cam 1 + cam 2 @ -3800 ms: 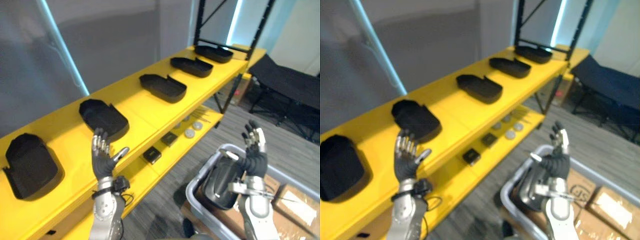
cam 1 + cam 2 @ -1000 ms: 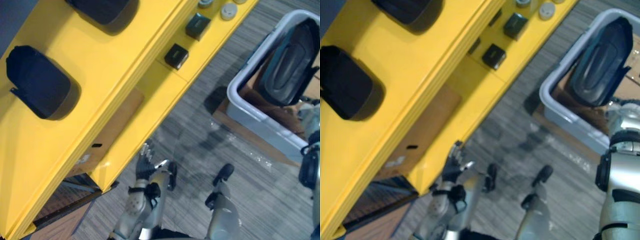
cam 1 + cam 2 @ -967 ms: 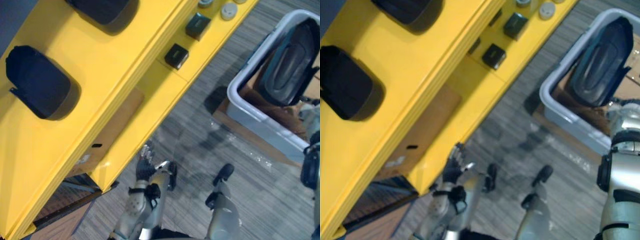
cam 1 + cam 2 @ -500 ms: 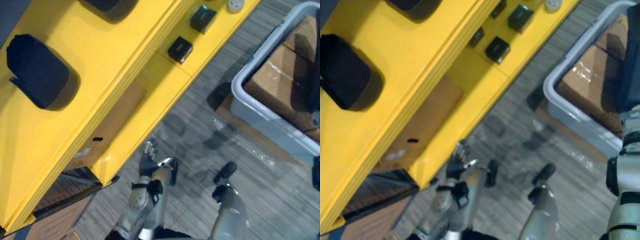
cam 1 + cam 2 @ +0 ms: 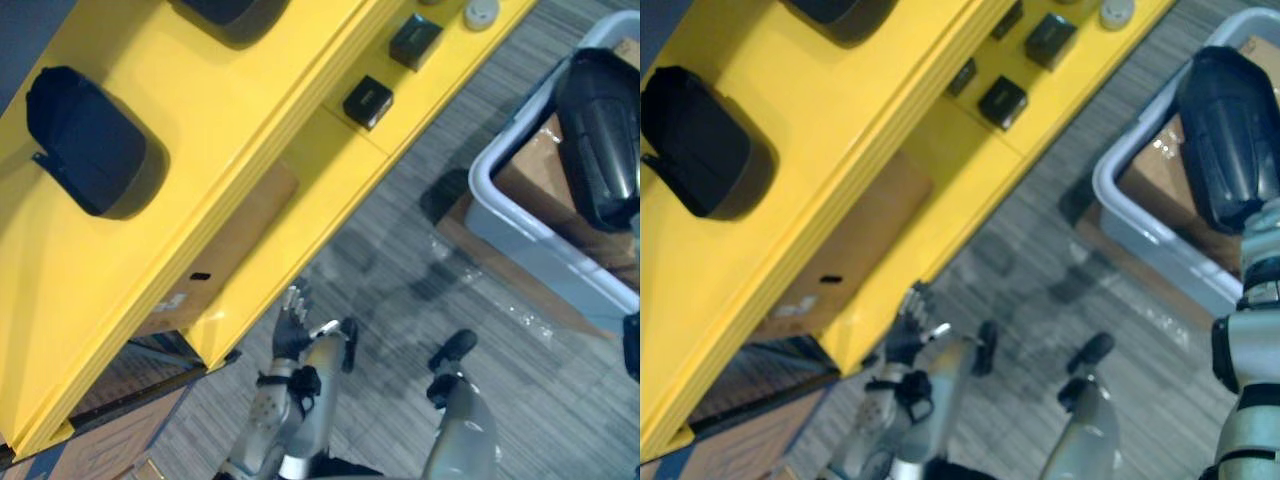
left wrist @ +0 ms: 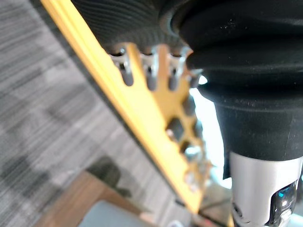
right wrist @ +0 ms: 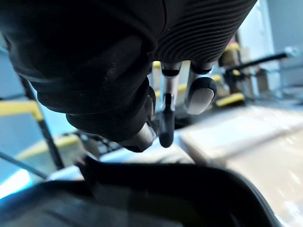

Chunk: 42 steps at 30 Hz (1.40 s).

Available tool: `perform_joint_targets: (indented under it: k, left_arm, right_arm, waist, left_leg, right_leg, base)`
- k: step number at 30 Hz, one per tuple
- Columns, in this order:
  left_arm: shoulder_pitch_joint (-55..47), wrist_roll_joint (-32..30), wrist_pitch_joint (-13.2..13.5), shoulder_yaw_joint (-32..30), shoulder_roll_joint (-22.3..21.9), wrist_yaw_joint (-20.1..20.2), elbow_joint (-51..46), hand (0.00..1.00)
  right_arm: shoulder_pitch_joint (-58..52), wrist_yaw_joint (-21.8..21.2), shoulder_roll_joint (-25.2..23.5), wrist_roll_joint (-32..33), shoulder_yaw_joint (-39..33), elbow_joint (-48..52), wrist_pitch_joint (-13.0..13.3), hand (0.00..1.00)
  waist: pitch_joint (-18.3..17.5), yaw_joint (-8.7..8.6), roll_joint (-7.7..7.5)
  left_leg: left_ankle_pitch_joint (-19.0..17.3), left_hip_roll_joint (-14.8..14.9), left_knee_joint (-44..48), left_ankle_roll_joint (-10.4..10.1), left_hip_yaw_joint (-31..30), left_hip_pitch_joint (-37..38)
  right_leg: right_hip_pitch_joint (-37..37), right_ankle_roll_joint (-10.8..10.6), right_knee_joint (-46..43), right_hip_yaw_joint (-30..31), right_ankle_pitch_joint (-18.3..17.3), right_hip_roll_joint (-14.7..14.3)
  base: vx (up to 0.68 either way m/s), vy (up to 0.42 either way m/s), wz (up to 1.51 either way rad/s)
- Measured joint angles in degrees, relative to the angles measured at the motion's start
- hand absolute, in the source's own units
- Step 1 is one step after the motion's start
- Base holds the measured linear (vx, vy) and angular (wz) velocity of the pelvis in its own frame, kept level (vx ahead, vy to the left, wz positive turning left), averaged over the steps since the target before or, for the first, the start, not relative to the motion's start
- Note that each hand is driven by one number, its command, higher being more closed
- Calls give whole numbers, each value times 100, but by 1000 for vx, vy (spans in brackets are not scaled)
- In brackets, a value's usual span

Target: Walk over and take plastic housings, then place them on the shelf

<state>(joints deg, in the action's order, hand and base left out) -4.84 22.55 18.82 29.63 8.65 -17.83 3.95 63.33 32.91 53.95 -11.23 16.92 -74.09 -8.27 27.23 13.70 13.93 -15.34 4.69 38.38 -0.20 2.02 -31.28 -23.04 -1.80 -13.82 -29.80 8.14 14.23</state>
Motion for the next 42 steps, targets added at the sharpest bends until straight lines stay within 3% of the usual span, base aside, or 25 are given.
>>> perform_joint_targets:
  k: [6, 7, 11, 19, 26, 32, 35, 39, 42]
  left_arm:
    - [-32, 5, 10, -200, 8, 68, -44, 0]
    - [-43, 5, 11, -203, 16, 68, -43, 0]
    - [-72, 4, 13, -197, 39, 73, -43, 0]
    - [-74, -1, 13, -170, 38, 56, -2, 0]
    - [-33, -3, 11, 45, -7, -4, 186, 0]
    - [-20, -2, 0, 88, -20, -4, 185, 0]
    - [-11, -2, -12, 106, -21, -10, 185, 0]
    - [29, -1, -28, 215, -24, -125, 185, 0]
    - [59, 0, -65, 277, -44, -135, 179, 0]
  right_arm:
    - [-20, 77, 122, -87, 149, 169, 252, 100]
    - [-20, 137, 122, -88, 214, 175, 333, 0]
    - [-22, 227, 122, -75, 238, 300, 405, 0]
    - [-52, 503, 109, 396, 177, 301, 63, 0]
    - [-45, 704, 3, 935, -346, 59, 27, 0]
    - [-48, 536, -62, 1181, -789, -88, -182, 0]
    - [-87, 258, -113, 1274, -937, -189, -235, 0]
    - [-151, -60, -113, 1271, -968, -189, -419, 0]
    - [-149, -70, -114, 1271, -1045, -220, -588, 0]
  waist:
    - [7, -37, -10]
    - [8, -38, -11]
    - [10, -43, -14]
    - [10, -29, -14]
    - [7, -17, -10]
    - [7, -15, -9]
    - [5, -15, -6]
    - [-4, -13, 7]
    - [-15, 12, 23]
  left_leg:
    - [-20, 5, 3, 25, 34, 0]
    - [-20, 7, 1, 25, 33, 1]
    - [-19, 9, -17, 24, 35, 3]
    - [-15, -26, -97, 27, 42, 14]
    - [87, -129, -275, 32, 67, 27]
    - [86, -173, -277, 34, 66, 16]
    - [87, -182, -273, 36, 79, 7]
    - [88, -182, -280, 38, 84, -18]
    - [101, -186, -284, 49, 101, -109]
  right_leg:
    - [78, -16, 186, 4, 108, -38]
    - [86, -6, 204, 3, 131, -47]
    - [93, -51, 237, 16, 179, -62]
    - [74, -65, 239, 17, 191, -29]
    - [-10, -66, 233, 10, 190, 67]
    - [-80, -56, 83, 11, 112, 152]
    - [-106, -18, 41, 16, 72, 178]
    - [-129, -17, 40, 10, 70, 184]
    - [-244, -14, 12, 12, 66, 203]
  base:
    - [-60, 56, -2]
    - [-34, 36, 0]
    - [-17, 26, 0]
    - [-23, 38, 1]
    - [-22, 34, 3]
    - [-53, 46, 2]
    - [-63, 36, 0]
    - [-43, 33, 0]
    - [-35, 35, 0]
